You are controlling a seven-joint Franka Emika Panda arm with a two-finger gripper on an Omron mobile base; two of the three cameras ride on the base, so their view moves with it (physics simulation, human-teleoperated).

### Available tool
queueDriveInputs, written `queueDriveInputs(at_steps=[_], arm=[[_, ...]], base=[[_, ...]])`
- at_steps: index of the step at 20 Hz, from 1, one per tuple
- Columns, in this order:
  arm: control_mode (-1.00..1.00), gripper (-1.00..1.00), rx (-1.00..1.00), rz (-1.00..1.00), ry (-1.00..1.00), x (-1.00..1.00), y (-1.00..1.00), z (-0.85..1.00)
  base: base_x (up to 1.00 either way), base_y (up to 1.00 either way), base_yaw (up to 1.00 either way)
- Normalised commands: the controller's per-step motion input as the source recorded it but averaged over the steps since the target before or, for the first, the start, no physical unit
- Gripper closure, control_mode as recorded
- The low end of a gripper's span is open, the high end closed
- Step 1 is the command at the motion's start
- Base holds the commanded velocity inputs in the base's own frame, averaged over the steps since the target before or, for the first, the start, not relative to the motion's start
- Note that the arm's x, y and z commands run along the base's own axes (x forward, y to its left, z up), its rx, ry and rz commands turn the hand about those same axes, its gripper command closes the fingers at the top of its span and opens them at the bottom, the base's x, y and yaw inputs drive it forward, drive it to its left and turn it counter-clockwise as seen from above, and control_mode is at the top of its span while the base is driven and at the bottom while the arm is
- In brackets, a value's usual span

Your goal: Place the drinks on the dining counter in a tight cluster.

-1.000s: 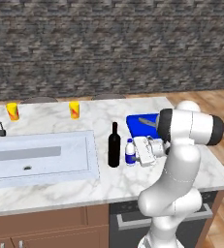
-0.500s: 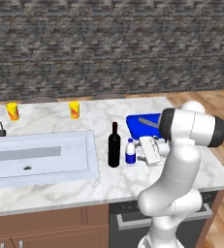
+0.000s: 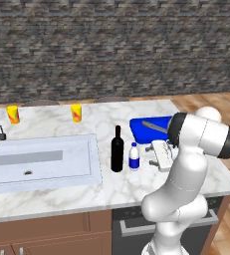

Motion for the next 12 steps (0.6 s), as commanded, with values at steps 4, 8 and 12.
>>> queueDriveInputs(at_steps=[4,8,12], arm=[[-1.00,-1.00,-0.04,-0.25,0.02,-0.43,0.00,0.34],[-1.00,-1.00,0.00,-0.24,0.11,-0.43,-0.01,0.45],[-1.00,-1.00,0.00,-0.15,0.15,-0.48,-0.10,0.48]], base=[[0.00,0.00,0.00],[0.00,0.00,0.00],[0.00,0.00,0.00]])
